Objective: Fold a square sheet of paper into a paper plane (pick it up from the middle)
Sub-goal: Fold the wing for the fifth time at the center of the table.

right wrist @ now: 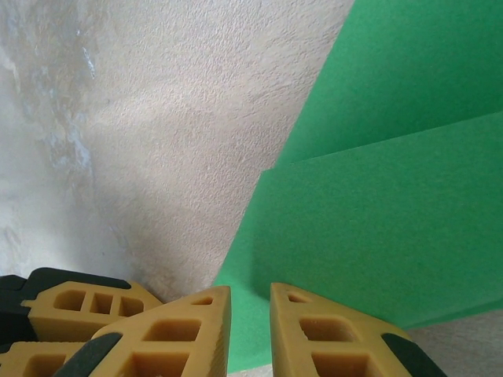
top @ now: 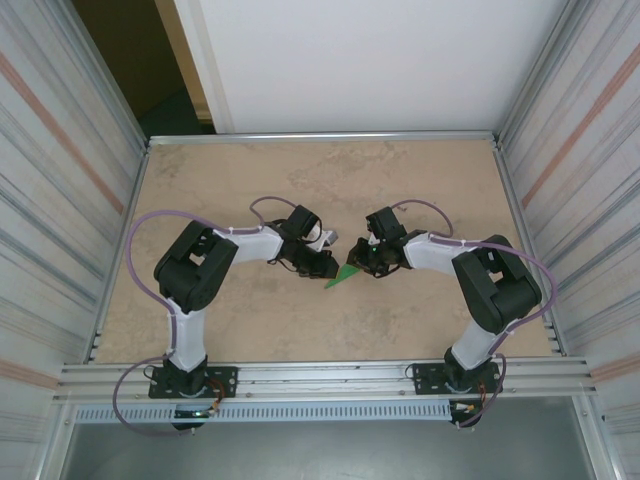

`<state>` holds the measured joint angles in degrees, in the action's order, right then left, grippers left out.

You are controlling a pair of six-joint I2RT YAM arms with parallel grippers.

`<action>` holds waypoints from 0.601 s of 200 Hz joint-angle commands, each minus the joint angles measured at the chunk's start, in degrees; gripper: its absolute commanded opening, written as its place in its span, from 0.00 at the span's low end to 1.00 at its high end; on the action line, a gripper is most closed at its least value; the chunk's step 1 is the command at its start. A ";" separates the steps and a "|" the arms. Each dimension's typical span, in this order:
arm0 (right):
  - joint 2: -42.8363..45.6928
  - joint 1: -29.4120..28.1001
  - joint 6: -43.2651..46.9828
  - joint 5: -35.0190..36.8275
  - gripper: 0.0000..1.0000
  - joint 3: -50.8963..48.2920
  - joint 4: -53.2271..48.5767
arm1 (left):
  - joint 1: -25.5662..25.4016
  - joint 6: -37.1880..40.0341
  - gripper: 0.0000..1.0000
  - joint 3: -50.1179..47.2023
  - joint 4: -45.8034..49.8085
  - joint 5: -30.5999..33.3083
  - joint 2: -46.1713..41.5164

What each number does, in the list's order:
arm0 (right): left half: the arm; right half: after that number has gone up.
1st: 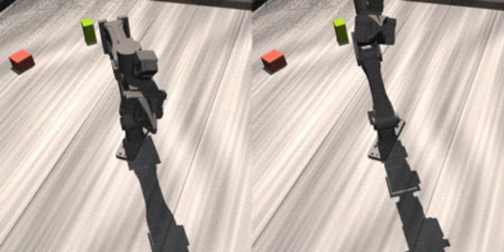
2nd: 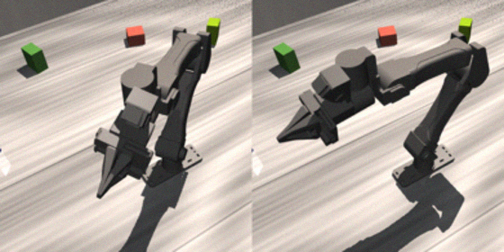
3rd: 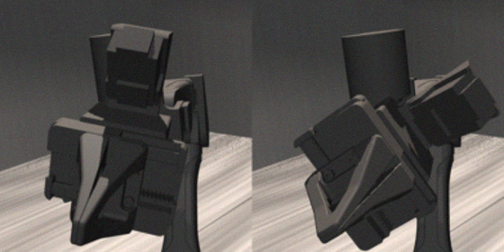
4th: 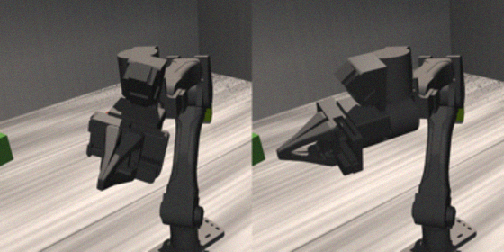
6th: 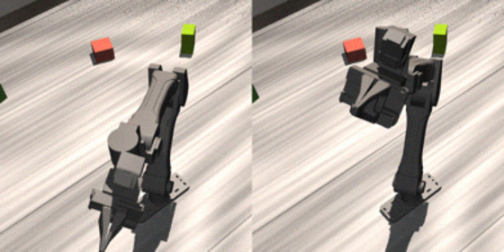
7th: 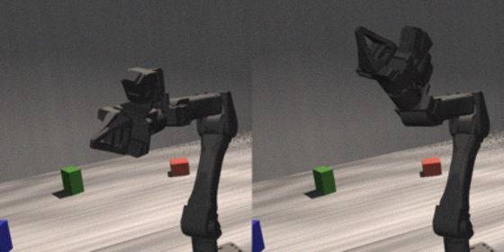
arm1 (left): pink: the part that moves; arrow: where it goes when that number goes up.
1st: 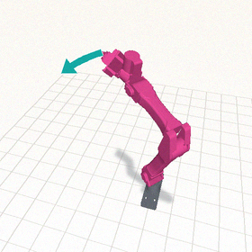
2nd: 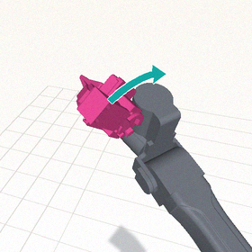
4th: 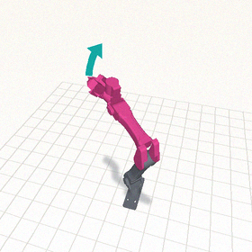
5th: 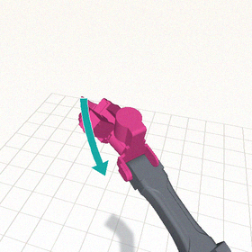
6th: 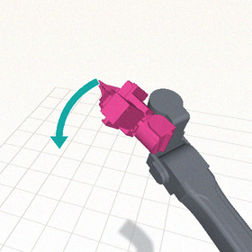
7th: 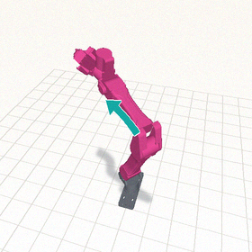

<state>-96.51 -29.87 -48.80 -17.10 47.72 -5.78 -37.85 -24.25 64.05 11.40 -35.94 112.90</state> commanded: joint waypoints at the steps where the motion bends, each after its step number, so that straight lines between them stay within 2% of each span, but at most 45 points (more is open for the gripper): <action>1: 0.67 0.43 1.17 1.46 0.19 -1.20 -1.16 | -0.30 -0.01 0.17 -0.94 3.03 5.69 4.26; 120: -0.24 0.33 1.24 2.34 0.21 -2.24 -1.41 | -0.09 -0.27 0.17 -0.51 4.00 6.21 3.28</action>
<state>-96.40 -29.87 -48.80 -16.49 46.33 -5.06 -37.85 -24.32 64.42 11.97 -35.94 113.06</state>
